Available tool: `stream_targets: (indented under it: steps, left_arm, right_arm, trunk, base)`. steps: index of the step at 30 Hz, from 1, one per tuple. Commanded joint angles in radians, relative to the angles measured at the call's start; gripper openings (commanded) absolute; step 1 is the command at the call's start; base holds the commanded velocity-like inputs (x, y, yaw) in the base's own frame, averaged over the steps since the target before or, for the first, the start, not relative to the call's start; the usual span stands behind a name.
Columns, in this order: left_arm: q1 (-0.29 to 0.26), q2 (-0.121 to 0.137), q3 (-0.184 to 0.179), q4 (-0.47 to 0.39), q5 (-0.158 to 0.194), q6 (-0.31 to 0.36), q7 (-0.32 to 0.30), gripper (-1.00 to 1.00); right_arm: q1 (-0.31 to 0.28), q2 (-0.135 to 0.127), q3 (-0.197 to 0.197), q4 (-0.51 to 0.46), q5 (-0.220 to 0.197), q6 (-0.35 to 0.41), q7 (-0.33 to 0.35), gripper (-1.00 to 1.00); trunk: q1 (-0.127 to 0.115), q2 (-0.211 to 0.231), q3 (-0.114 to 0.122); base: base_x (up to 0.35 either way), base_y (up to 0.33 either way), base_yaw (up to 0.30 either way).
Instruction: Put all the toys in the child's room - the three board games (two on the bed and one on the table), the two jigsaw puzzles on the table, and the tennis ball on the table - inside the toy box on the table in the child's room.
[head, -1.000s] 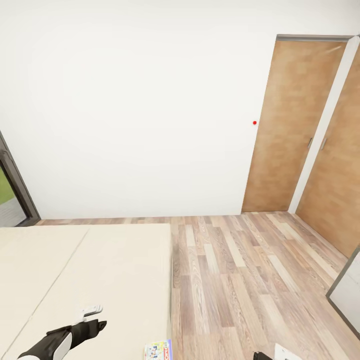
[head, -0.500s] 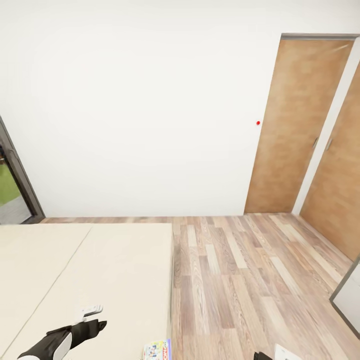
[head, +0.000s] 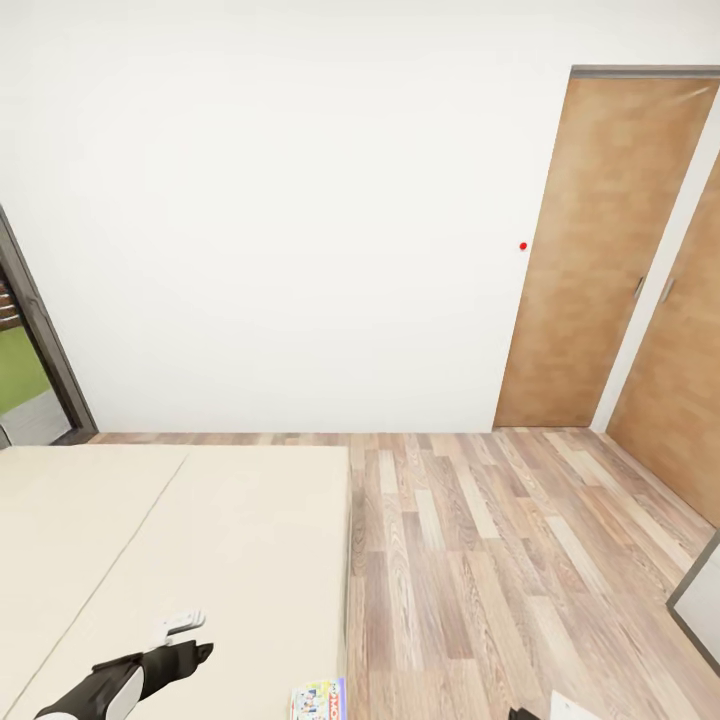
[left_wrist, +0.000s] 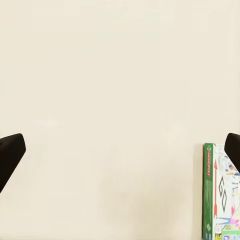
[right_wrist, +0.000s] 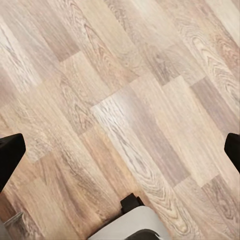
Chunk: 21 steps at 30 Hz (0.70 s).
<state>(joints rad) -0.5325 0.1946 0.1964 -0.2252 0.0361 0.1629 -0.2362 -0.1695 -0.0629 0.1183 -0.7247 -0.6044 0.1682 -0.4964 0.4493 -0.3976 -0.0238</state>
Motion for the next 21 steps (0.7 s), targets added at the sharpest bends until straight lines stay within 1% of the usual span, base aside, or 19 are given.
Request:
stream_targets:
  steps: [1,12,15,21]
  left_arm:
    - [0.0,0.0,0.006,-0.002,0.004,0.009,-0.005,1.0]
    - [0.0,-0.001,0.006,-0.002,0.004,0.009,-0.005,1.0]
    - [0.0,-0.001,0.006,-0.002,0.004,0.009,-0.005,1.0]
    - [0.0,-0.001,0.006,-0.002,0.004,0.009,-0.005,1.0]
  right_arm:
    - [-0.001,-0.001,0.006,0.0,-0.005,0.004,-0.008,1.0]
    - [-0.001,-0.001,0.006,0.007,-0.005,-0.015,-0.007,1.0]
    - [-0.001,-0.001,0.006,0.007,-0.005,-0.016,-0.007,1.0]
    - [-0.001,-0.001,0.007,0.013,-0.005,-0.017,-0.006,1.0]
  trunk:
    - [0.001,-0.002,-0.002]
    - [0.001,-0.002,-0.002]
    - [0.001,-0.002,-0.002]
    - [0.001,-0.002,-0.002]
  base:
    - [0.0,0.0,0.001]
    - [0.0,-0.014,0.0]
    - [0.0,-0.139,0.0]
    - [0.0,-0.238,0.0]
